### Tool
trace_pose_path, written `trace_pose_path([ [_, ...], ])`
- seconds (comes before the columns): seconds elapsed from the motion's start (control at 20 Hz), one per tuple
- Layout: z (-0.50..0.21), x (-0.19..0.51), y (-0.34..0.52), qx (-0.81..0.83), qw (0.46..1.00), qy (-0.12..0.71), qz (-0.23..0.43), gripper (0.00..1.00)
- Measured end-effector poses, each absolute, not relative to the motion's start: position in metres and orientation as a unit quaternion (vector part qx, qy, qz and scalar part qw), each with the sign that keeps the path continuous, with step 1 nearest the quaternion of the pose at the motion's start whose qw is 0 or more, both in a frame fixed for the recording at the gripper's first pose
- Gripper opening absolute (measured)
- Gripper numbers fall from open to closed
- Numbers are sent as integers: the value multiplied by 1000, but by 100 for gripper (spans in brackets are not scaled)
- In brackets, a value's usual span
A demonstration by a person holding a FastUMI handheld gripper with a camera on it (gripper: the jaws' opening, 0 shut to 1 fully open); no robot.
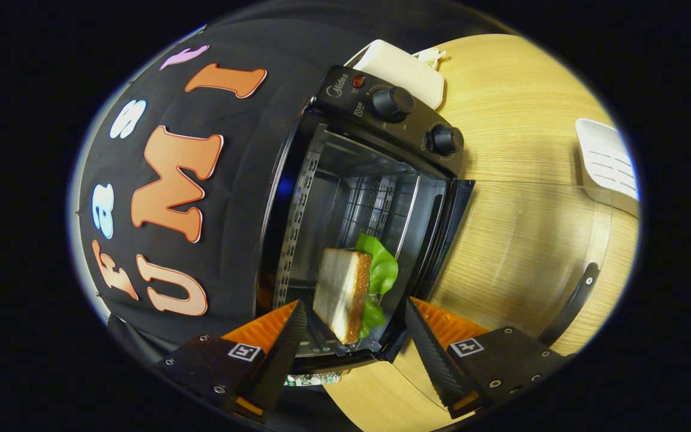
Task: Open the toaster oven, put the food inside, and close the toaster oven door.
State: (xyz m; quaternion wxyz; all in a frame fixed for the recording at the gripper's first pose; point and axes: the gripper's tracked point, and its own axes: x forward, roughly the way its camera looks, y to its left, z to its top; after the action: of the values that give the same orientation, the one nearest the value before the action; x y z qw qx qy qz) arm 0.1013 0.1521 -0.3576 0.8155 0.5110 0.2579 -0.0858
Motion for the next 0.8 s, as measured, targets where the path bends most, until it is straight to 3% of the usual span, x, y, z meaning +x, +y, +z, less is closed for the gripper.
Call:
trace_pose_path([
  [0.45, -337, 43, 135, 404, 871, 277, -27, 98],
  [0.8, -347, -9, 113, 213, 929, 302, 19, 98],
])
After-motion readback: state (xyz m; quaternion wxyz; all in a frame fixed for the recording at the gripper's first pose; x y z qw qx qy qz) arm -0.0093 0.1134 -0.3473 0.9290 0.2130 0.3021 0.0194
